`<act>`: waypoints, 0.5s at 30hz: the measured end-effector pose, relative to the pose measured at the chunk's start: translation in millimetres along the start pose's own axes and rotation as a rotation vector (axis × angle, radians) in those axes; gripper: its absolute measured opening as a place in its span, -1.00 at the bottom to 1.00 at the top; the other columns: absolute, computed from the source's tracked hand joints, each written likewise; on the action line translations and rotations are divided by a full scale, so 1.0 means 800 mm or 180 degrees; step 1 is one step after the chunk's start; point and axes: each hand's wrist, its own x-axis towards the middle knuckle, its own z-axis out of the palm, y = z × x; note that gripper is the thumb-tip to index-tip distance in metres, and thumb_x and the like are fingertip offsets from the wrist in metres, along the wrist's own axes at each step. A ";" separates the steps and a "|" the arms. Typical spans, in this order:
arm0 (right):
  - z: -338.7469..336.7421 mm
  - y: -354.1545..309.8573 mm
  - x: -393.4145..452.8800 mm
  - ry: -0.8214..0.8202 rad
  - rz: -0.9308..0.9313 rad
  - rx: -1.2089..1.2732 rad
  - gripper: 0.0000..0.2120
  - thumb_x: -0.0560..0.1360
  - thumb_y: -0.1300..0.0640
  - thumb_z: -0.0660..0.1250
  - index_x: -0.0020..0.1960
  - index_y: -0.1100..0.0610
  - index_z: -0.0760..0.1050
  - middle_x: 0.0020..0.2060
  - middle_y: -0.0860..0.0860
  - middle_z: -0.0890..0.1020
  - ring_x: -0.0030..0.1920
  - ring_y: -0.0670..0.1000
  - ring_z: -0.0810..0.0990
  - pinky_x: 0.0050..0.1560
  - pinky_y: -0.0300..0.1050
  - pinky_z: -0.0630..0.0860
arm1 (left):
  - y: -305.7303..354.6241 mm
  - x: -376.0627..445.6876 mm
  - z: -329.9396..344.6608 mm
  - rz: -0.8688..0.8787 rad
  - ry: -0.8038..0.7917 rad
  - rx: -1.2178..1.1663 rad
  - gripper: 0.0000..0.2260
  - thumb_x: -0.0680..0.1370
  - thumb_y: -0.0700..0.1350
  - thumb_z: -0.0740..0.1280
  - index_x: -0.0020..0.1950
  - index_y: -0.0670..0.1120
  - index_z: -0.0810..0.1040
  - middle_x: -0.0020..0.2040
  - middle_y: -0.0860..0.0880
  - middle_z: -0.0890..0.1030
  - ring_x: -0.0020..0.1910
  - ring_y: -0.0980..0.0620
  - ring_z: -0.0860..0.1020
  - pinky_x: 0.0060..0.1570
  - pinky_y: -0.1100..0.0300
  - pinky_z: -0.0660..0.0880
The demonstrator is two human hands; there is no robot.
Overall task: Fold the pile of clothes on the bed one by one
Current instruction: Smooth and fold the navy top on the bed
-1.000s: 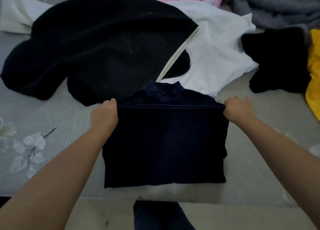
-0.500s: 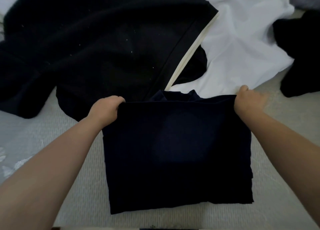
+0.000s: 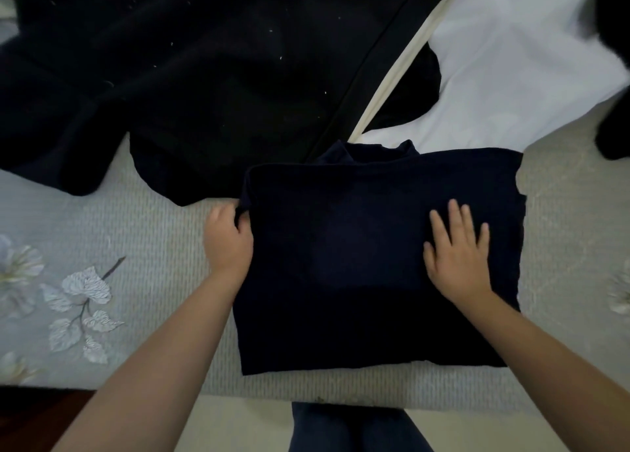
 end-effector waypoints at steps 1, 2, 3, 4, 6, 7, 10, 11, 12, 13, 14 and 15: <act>0.005 0.000 -0.006 -0.0078 -0.0014 -0.0010 -0.55 0.45 0.18 0.22 0.29 0.33 0.39 0.32 0.36 0.34 0.32 0.39 0.30 0.24 0.44 0.16 | 0.001 0.007 0.002 -0.0074 0.0146 -0.0087 -0.81 0.58 -0.19 0.19 -0.16 -0.24 0.49 -0.15 -0.24 0.51 -0.12 -0.14 0.45 -0.18 0.25 0.24; 0.008 0.003 -0.010 -0.0125 0.0024 0.0000 -0.57 0.49 0.18 0.23 0.32 0.31 0.37 0.34 0.34 0.32 0.35 0.36 0.28 0.27 0.42 0.14 | 0.003 0.016 0.002 -0.0256 0.0295 -0.0183 -0.73 0.60 -0.16 0.16 -0.29 -0.19 0.41 -0.23 -0.19 0.47 -0.19 -0.10 0.41 -0.21 0.20 0.24; 0.011 0.008 -0.011 -0.0158 0.0098 0.0032 -0.57 0.51 0.17 0.23 0.34 0.30 0.35 0.37 0.32 0.29 0.38 0.34 0.24 0.31 0.39 0.10 | 0.005 0.027 -0.001 -0.0555 0.0381 -0.0331 -0.70 0.61 -0.12 0.13 -0.32 -0.16 0.36 -0.26 -0.13 0.44 -0.21 -0.06 0.39 -0.19 0.17 0.28; 0.011 0.013 -0.012 -0.0162 0.0184 0.0071 -0.56 0.53 0.14 0.21 0.36 0.29 0.32 0.38 0.31 0.27 0.40 0.32 0.21 0.33 0.37 0.07 | 0.006 0.038 -0.004 -0.0943 0.0443 -0.0453 -0.73 0.61 -0.09 0.12 -0.24 -0.16 0.42 -0.22 -0.09 0.46 -0.17 -0.04 0.41 -0.15 0.15 0.31; 0.007 0.026 -0.014 -0.0099 0.0321 0.0127 -0.51 0.50 0.09 0.12 0.37 0.30 0.30 0.38 0.32 0.26 0.40 0.33 0.20 0.33 0.36 0.05 | 0.000 0.050 -0.012 -0.1610 0.0491 -0.0469 -0.73 0.61 -0.07 0.12 0.15 -0.24 0.44 0.02 -0.13 0.52 0.02 -0.08 0.48 -0.03 0.16 0.35; 0.005 0.033 -0.016 -0.0070 0.0374 0.0152 -0.49 0.48 0.09 0.09 0.37 0.31 0.30 0.38 0.32 0.25 0.40 0.33 0.20 0.34 0.35 0.05 | -0.003 0.050 -0.015 -0.1735 0.0439 -0.0380 -0.66 0.61 -0.07 0.13 0.28 -0.26 0.36 0.17 -0.17 0.49 0.14 -0.11 0.46 0.07 0.14 0.36; 0.001 0.047 -0.030 -0.0020 0.0466 0.0228 -0.50 0.52 0.12 0.09 0.40 0.32 0.24 0.41 0.33 0.19 0.42 0.32 0.14 0.36 0.32 0.03 | -0.004 0.012 -0.013 -0.1038 0.0257 0.0151 -0.55 0.59 -0.09 0.16 0.40 -0.29 0.20 0.34 -0.26 0.34 0.32 -0.18 0.32 0.28 0.07 0.24; 0.001 0.052 -0.038 0.0025 0.0518 0.0270 -0.52 0.53 0.16 0.13 0.40 0.34 0.22 0.40 0.35 0.19 0.42 0.33 0.15 0.35 0.31 0.07 | -0.003 -0.013 -0.007 -0.0718 0.0149 0.0282 -0.53 0.58 -0.09 0.17 0.41 -0.29 0.18 0.37 -0.27 0.29 0.34 -0.19 0.27 0.31 0.06 0.20; 0.000 0.056 -0.047 0.0072 0.0657 0.0318 -0.53 0.54 0.19 0.17 0.39 0.36 0.21 0.39 0.37 0.21 0.40 0.35 0.19 0.33 0.30 0.14 | -0.002 -0.042 0.000 -0.0476 -0.0017 0.0401 -0.50 0.57 -0.10 0.19 0.42 -0.29 0.15 0.39 -0.29 0.24 0.37 -0.21 0.23 0.34 0.04 0.16; -0.001 0.060 -0.056 0.0103 0.0908 0.0364 -0.53 0.53 0.21 0.20 0.38 0.37 0.22 0.35 0.38 0.27 0.35 0.35 0.26 0.28 0.28 0.21 | -0.001 -0.073 0.009 -0.0310 -0.0203 0.0500 -0.48 0.57 -0.10 0.20 0.44 -0.29 0.13 0.42 -0.31 0.19 0.41 -0.23 0.18 0.37 0.01 0.12; -0.002 0.062 -0.067 0.0114 0.1242 0.0425 -0.53 0.52 0.20 0.23 0.36 0.37 0.26 0.28 0.37 0.37 0.28 0.34 0.35 0.22 0.25 0.27 | -0.001 -0.104 0.017 -0.0180 -0.0369 0.0582 -0.46 0.56 -0.12 0.23 0.44 -0.30 0.12 0.43 -0.32 0.16 0.43 -0.25 0.14 0.39 -0.04 0.09; -0.002 0.064 -0.077 0.0119 0.1563 0.0516 -0.56 0.51 0.18 0.25 0.32 0.36 0.31 0.19 0.35 0.46 0.19 0.31 0.43 0.17 0.22 0.32 | -0.001 -0.133 0.024 -0.0063 -0.0494 0.0670 -0.46 0.54 -0.14 0.27 0.43 -0.32 0.15 0.43 -0.35 0.16 0.43 -0.29 0.14 0.38 -0.11 0.09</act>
